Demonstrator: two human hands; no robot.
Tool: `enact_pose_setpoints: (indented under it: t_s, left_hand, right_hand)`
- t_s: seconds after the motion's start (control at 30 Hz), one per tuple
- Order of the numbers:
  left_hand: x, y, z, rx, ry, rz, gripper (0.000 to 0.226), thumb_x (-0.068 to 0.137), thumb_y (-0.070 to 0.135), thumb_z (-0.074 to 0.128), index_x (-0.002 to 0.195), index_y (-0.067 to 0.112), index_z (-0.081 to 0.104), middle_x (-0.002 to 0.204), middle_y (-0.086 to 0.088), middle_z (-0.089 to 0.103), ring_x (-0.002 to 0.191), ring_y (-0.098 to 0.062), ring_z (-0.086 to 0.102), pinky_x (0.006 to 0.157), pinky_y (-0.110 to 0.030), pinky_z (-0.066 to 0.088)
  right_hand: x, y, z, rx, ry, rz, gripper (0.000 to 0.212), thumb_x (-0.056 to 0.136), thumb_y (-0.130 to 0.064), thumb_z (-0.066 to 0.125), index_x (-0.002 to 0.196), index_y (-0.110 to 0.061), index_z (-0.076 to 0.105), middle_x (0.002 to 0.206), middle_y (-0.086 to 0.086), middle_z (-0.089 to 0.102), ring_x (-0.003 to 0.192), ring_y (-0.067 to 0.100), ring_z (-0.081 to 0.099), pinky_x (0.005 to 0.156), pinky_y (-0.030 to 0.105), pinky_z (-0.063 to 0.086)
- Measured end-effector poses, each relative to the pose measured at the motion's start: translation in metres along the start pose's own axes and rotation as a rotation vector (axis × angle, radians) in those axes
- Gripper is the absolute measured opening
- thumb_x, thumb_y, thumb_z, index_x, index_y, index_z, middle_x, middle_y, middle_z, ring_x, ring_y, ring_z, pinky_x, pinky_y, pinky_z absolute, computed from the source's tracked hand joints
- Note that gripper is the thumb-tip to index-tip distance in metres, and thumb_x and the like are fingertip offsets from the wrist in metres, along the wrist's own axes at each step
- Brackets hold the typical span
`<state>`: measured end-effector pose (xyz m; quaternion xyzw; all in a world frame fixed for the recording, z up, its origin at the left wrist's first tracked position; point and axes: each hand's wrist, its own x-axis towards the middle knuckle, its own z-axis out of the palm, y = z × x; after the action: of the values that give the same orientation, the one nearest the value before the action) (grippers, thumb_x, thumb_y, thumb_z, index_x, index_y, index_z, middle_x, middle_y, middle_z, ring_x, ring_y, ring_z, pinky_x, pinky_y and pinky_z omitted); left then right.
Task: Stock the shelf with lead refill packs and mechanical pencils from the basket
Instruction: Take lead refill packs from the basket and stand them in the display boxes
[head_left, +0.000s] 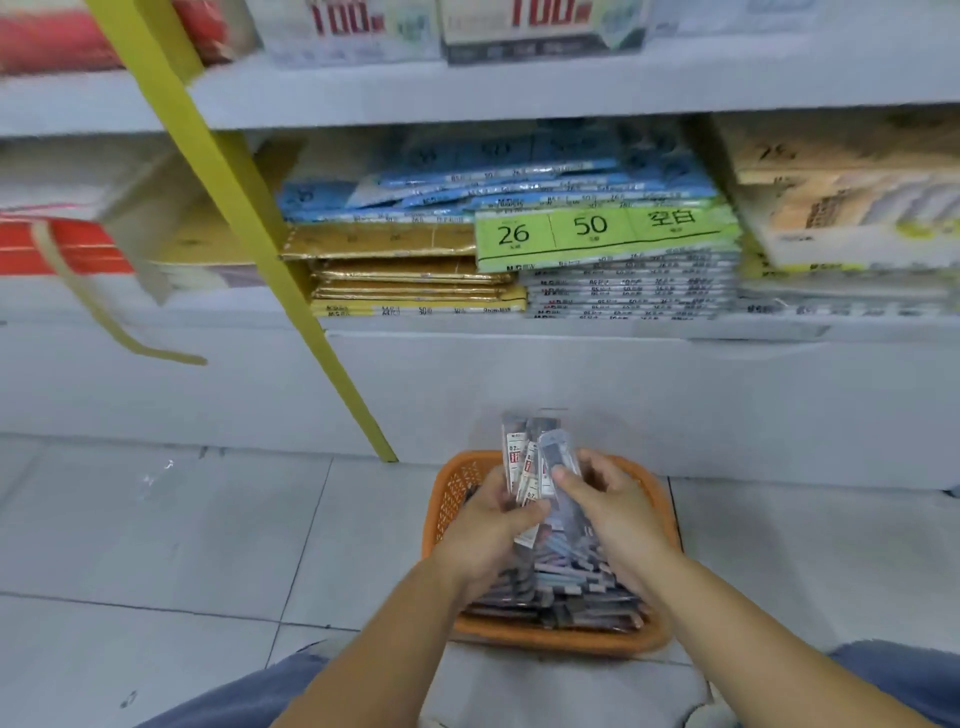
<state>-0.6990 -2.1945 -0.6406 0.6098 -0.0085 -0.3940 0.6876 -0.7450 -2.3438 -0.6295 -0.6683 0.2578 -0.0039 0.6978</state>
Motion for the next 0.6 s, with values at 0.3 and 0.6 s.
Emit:
enact_pose_setpoints:
  t_s: [0.3,0.6]
  left_hand:
    - [-0.07,0.13,0.03,0.111,0.044,0.315,0.032,0.096,0.015,0.062,0.124,0.03,0.057,0.119,-0.004,0.072,0.095,-0.027,0.076,0.079,-0.05,0.058]
    - [-0.095,0.218,0.05,0.081,0.038,0.557,0.038,0.094,0.011,0.068,0.123,0.033,0.059,0.112,0.006,0.075,0.101,-0.017,0.074,0.073,-0.032,0.061]
  right_hand:
    - [-0.042,-0.143,-0.003,-0.049,-0.082,-0.357,0.019,0.083,-0.022,0.074,0.092,-0.038,0.067,0.09,0.001,0.066,0.07,-0.006,0.065,0.064,0.01,0.051]
    - [-0.05,-0.247,-0.008,-0.285,-0.05,-0.707,0.043,0.075,-0.027,0.082,0.098,-0.047,0.05,0.081,-0.002,0.069,0.074,0.009,0.066,0.067,0.021,0.052]
